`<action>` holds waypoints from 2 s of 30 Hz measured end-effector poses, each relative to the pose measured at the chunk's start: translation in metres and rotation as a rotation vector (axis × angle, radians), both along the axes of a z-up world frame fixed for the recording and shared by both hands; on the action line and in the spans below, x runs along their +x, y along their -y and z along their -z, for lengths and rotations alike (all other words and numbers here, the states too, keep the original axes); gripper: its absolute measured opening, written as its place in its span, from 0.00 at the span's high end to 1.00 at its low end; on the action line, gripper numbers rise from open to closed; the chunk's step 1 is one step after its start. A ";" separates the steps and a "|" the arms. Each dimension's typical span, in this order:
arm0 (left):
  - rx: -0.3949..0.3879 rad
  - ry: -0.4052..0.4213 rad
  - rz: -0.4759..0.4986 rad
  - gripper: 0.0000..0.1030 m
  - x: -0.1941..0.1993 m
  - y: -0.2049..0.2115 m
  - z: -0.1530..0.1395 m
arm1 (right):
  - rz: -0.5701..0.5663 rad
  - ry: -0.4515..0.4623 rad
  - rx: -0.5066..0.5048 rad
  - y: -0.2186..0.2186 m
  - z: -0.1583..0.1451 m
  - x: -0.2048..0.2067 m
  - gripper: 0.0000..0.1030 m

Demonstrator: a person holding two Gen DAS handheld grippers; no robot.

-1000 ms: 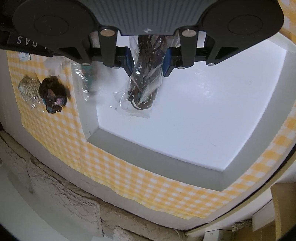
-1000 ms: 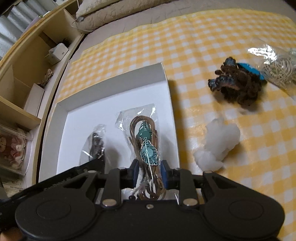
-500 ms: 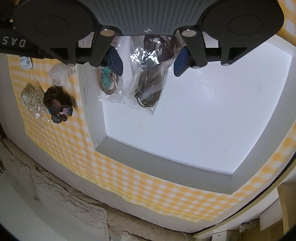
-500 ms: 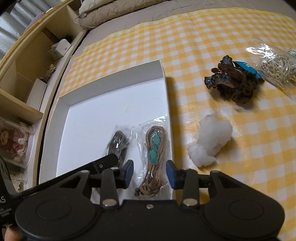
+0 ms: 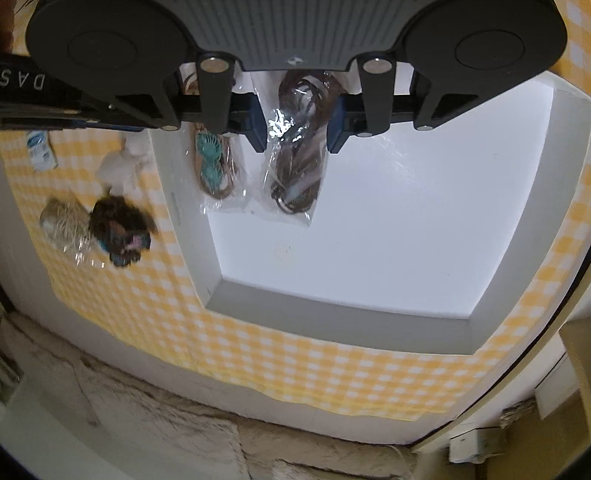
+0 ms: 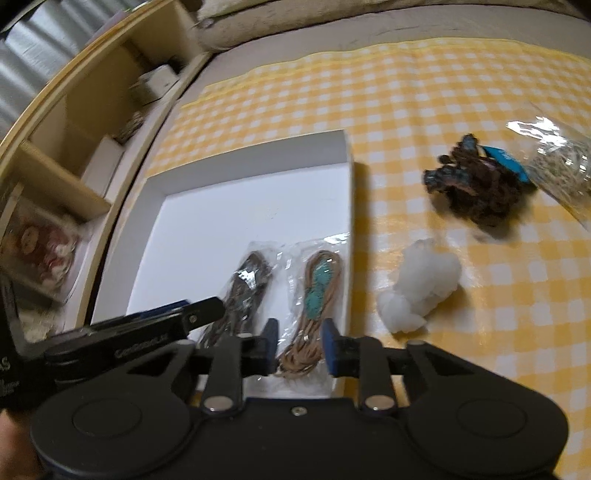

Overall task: Organize soft objects
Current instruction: 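Carry both bagged cords into the white box and lower them, then open both tools to release the cords and withdraw from the box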

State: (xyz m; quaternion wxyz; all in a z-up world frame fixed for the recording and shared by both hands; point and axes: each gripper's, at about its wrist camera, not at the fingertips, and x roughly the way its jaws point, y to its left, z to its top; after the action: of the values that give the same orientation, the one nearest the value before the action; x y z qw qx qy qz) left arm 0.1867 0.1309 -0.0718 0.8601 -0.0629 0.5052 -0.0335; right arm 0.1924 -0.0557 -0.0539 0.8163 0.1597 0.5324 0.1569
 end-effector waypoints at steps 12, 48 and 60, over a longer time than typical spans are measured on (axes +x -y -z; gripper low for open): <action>0.024 -0.071 0.022 0.65 0.008 0.004 0.026 | -0.127 -0.057 -0.132 -0.031 0.035 0.007 0.88; 0.085 0.165 -0.032 0.09 -0.044 -0.012 -0.057 | -0.146 0.304 -0.194 0.008 -0.033 -0.022 0.21; 0.119 0.264 -0.041 0.00 -0.059 -0.017 -0.078 | -0.102 0.402 -0.249 0.021 -0.046 -0.034 0.00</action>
State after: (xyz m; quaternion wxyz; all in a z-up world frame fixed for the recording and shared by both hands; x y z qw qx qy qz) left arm 0.1280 0.1481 0.0059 0.9217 -0.0172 0.3874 0.0058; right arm 0.1579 -0.0766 -0.0078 0.9104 -0.0037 0.3817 0.1598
